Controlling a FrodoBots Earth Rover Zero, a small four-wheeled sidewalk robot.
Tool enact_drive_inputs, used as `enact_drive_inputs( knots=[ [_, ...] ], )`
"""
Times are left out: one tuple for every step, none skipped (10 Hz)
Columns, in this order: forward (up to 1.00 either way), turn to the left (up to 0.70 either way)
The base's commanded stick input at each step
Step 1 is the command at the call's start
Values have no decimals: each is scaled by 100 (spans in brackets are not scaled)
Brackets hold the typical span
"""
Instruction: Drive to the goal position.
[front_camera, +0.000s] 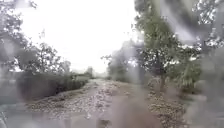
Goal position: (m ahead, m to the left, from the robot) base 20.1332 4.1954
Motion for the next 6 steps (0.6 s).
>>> enact_drive_inputs(
  knots=[
    [70,14],
    [70,14],
    [70,10],
    [70,3],
    [70,0],
    [70,0]
  ],
)
